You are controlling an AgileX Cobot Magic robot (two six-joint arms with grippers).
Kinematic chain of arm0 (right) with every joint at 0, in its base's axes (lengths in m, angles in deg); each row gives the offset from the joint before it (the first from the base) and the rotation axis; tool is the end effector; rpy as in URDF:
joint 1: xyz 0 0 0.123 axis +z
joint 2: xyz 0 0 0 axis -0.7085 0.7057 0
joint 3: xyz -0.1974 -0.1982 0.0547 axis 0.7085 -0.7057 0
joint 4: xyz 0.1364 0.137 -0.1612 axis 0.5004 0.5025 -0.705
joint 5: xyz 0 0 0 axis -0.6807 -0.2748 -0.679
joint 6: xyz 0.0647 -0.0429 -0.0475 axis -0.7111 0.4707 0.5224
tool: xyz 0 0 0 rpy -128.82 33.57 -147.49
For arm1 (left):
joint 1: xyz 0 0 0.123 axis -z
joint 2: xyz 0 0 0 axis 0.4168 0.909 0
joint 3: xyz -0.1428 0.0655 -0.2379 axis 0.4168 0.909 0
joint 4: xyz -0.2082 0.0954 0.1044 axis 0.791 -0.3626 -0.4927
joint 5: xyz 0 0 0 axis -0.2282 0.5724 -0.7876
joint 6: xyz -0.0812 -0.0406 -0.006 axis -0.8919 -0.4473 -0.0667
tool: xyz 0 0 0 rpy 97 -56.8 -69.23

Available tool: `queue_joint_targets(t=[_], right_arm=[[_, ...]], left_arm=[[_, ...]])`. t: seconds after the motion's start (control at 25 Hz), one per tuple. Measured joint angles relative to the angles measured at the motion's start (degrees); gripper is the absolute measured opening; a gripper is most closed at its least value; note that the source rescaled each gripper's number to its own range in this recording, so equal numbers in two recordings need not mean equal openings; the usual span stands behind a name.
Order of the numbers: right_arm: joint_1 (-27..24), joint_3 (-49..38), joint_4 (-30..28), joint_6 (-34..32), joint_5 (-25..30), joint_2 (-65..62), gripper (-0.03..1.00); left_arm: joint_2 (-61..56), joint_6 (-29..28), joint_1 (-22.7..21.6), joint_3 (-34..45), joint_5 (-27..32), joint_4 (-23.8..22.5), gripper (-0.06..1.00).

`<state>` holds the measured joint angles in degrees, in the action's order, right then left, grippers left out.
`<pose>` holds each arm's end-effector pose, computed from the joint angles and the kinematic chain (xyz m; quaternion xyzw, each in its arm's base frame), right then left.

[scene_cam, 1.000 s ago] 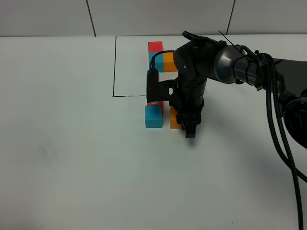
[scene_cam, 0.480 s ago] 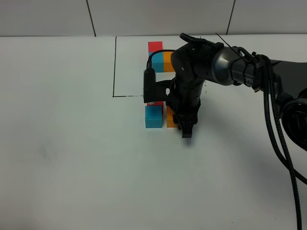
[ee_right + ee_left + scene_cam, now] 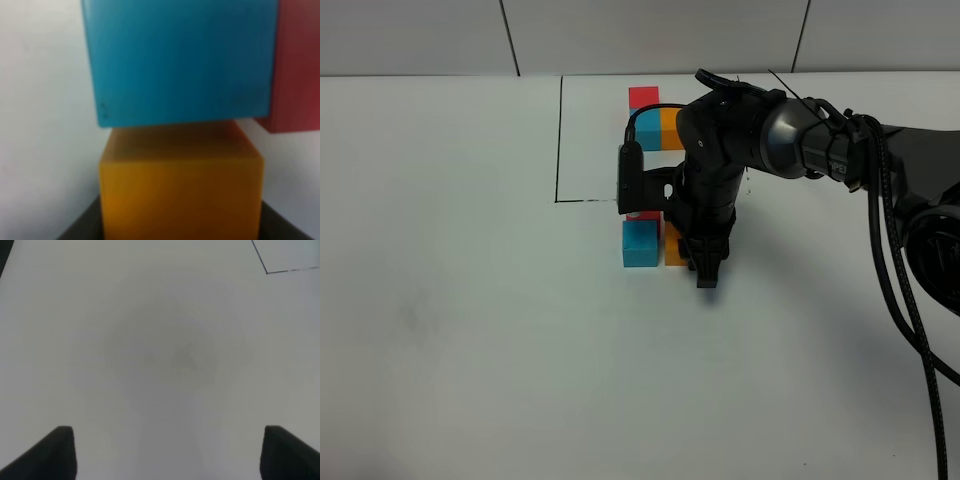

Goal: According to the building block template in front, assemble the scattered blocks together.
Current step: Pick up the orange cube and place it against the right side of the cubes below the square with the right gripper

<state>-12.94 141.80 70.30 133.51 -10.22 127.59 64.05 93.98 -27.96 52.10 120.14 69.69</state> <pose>0.3869 0.2392 0.1126 -0.7032 0.7065 -0.0363 0.0706 -0.0064 -0.0071 0.2792 0.0429 0.8485 0.0137 0.5272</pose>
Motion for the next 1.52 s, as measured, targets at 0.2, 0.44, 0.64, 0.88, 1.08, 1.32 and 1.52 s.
queue_joint_targets(t=[0.2, 0.44, 0.64, 0.88, 1.08, 1.32, 1.52], right_arm=[[0.23, 0.0, 0.06, 0.01, -0.3, 0.0, 0.2], [0.29, 0.0, 0.32, 0.18, -0.48, 0.0, 0.2], [0.79, 0.0, 0.32, 0.35, -0.98, 0.0, 0.2], [0.85, 0.09, 0.32, 0.39, -0.98, 0.27, 0.2], [1.02, 0.46, 0.26, 0.41, -0.65, 0.47, 0.2], [1.04, 0.46, 0.31, 1.56, -0.65, 0.47, 0.2], [1.04, 0.51, 0.31, 1.84, -0.65, 0.47, 0.2]], left_arm=[[0.0, 0.0, 0.0, 0.0, 0.0, 0.0, 0.71], [0.0, 0.0, 0.0, 0.0, 0.0, 0.0, 0.71], [0.0, 0.0, 0.0, 0.0, 0.0, 0.0, 0.71], [0.0, 0.0, 0.0, 0.0, 0.0, 0.0, 0.71], [0.0, 0.0, 0.0, 0.0, 0.0, 0.0, 0.71], [0.0, 0.0, 0.0, 0.0, 0.0, 0.0, 0.71], [0.0, 0.0, 0.0, 0.0, 0.0, 0.0, 0.71]])
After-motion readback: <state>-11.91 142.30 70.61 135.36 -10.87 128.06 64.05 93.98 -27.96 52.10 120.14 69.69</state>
